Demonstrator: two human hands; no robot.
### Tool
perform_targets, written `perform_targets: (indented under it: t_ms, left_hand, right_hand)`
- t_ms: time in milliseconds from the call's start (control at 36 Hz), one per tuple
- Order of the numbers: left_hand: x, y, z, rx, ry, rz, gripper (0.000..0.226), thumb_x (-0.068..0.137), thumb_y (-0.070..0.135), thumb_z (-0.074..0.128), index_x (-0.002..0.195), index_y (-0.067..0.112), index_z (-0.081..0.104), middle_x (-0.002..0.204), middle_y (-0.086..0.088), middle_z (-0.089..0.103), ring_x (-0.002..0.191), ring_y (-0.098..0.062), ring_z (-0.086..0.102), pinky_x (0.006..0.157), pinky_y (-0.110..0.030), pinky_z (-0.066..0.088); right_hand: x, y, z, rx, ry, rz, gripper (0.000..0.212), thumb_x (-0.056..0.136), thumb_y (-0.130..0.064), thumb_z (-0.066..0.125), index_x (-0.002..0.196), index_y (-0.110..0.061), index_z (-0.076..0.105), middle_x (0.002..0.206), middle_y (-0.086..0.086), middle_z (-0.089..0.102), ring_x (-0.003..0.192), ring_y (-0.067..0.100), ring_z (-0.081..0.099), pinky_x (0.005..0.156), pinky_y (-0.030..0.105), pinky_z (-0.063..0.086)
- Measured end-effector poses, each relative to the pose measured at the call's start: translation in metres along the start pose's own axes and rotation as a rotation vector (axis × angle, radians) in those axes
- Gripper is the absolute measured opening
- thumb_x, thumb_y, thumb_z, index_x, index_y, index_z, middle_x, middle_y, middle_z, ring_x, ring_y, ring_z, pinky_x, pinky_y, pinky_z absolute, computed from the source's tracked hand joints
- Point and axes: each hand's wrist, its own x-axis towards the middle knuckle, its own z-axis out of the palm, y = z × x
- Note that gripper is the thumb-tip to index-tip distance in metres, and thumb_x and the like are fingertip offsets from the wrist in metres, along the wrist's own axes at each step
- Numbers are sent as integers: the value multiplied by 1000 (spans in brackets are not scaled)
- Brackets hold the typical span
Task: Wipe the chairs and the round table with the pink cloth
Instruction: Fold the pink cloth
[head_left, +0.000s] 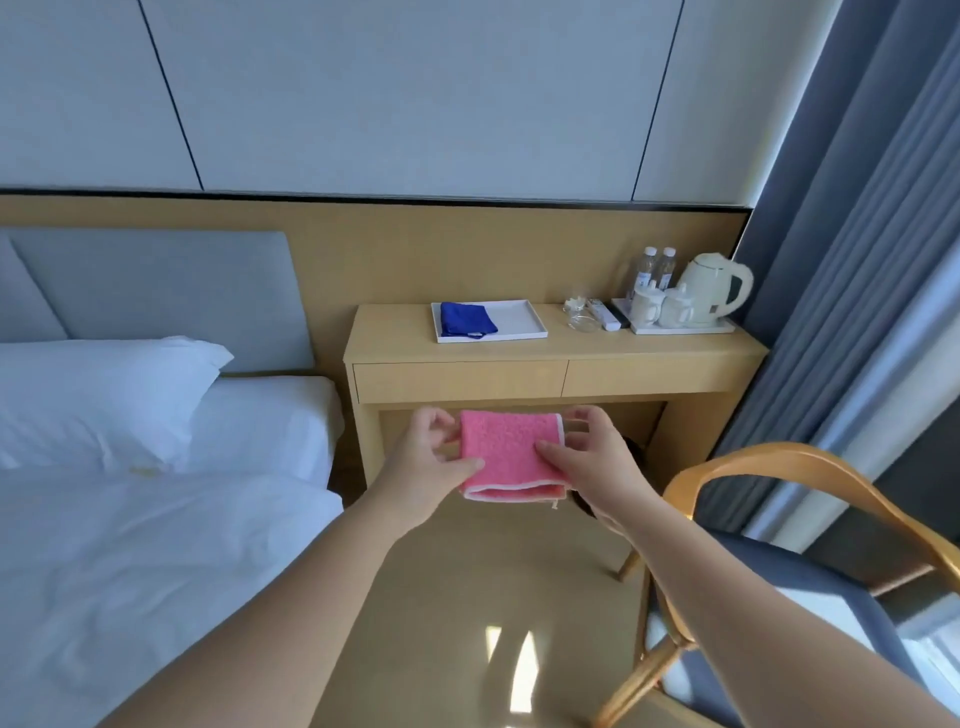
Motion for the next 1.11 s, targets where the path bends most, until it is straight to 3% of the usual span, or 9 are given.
perform_targets:
  t_ms: [139,278,444,556,667,806,944,1056,1111]
  left_hand:
    - [81,-10,-30,88,-31,52,30,83,14,70,81,36,50,113,10,61,79,-5,68,58,-26,56]
    - [142,-16,-39,89,-96,-16,26,87,9,64,107,26,62,103,2,65,86,-34,66,68,-46,53]
    - [213,-32,-42,137,-188,-61,50,82,6,69,125,24,52,114,-5,61,87,-14,64,52,-13,44]
    - [268,-48,-37,212,-226,-99,63,78,6,71,133,26,47,107,0,62,84,-12,64,59,-17,48]
    - [337,-68,-25,257,-231,-126,70,77,6,72,137,28,43,101,3,58,74,-6,61,51,-13,43]
    - [446,-99,2,311,-203,-181,74,76,6,67,141,29,39,100,0,56,70,-10,56,50,-13,39]
    - [554,-130,40,377,-240,-250,74,78,4,63,143,26,35,119,-3,52,97,-18,58,61,-19,42]
    - [627,-155,65,462,-218,-262,60,80,3,61,135,19,44,106,2,52,88,-15,57,67,-24,46]
    - [657,-171,74,499,-212,-270,56,80,2,59,132,17,46,95,3,52,76,-12,52,60,-20,40]
  right_hand:
    - [74,-17,26,-154,122,-36,31,85,-23,74,102,-18,48,100,1,64,80,18,70,59,37,61]
    - [133,-24,35,-248,100,-53,6,92,-16,63,91,-22,61,106,-1,63,87,16,67,66,37,61]
    - [205,-26,31,-255,-45,30,44,84,-2,61,120,-28,63,106,5,64,86,23,69,74,40,60]
    - [264,-19,22,-361,-142,49,64,81,-4,64,138,-31,52,112,0,61,86,16,67,65,24,56]
    - [343,-6,11,-447,-206,18,69,82,-4,65,143,-29,46,125,-1,54,85,9,61,61,18,47]
    - [461,15,-10,-541,-275,-34,69,80,-4,61,143,-27,46,91,-6,55,59,3,51,48,11,38]
    - [576,37,-34,-596,-336,11,75,81,0,56,150,-23,35,115,-5,49,75,10,57,54,15,44]
    - [659,60,-42,-717,-379,10,71,81,0,53,148,-16,36,123,4,49,93,20,58,67,24,51]
    - [694,73,-43,-816,-409,-5,69,81,-3,53,147,-15,37,127,12,48,105,27,56,78,29,50]
